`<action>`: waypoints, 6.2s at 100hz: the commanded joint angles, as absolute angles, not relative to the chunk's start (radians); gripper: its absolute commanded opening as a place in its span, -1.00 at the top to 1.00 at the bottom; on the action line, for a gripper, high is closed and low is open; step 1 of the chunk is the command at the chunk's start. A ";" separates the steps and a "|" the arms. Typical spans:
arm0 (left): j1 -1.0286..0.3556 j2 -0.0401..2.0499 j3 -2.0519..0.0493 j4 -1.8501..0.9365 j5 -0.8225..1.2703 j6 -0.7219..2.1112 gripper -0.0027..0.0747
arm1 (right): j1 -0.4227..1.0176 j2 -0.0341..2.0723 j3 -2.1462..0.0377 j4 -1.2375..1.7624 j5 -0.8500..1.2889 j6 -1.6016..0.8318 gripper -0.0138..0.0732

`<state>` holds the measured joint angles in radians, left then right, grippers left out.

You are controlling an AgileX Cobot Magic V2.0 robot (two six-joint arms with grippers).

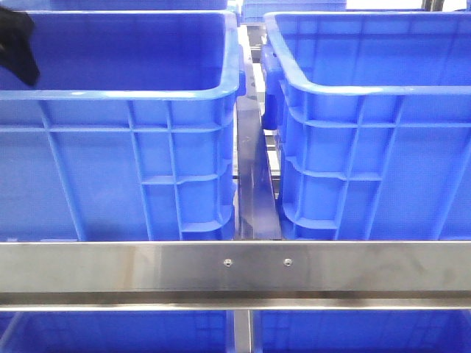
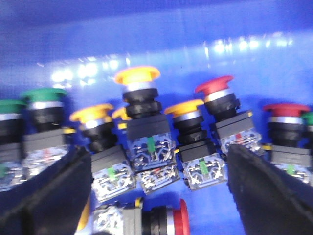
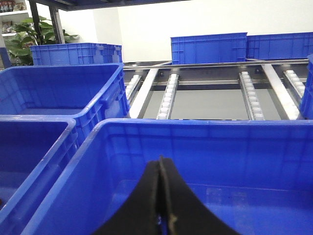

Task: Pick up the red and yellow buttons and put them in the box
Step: 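Grasp a yellow-capped button with the left gripper and lift it, then pass the yellow button from the left gripper to the right gripper, then carry the yellow button with the right gripper over the other bin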

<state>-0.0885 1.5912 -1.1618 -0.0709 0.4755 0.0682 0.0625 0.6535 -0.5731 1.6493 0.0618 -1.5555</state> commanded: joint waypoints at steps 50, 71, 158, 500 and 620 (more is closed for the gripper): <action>-0.087 1.706 -1.204 -0.071 0.324 0.056 -0.46 | 0.060 0.648 -0.600 1.666 0.082 -1.563 0.95; -0.087 1.713 -1.204 -0.071 0.308 0.056 -0.38 | 0.060 0.648 -0.600 1.666 0.082 -1.563 0.95; -0.126 1.524 -1.204 -0.069 0.412 0.065 0.91 | 0.060 0.648 -0.600 1.666 0.082 -1.563 0.95; -0.877 1.194 -1.204 -0.068 0.511 0.065 -0.21 | 0.285 1.277 -0.882 1.902 0.942 -1.068 0.54; -0.300 0.868 -0.981 -0.050 0.541 0.010 -0.50 | -0.022 1.154 -0.882 1.808 0.920 -1.079 0.54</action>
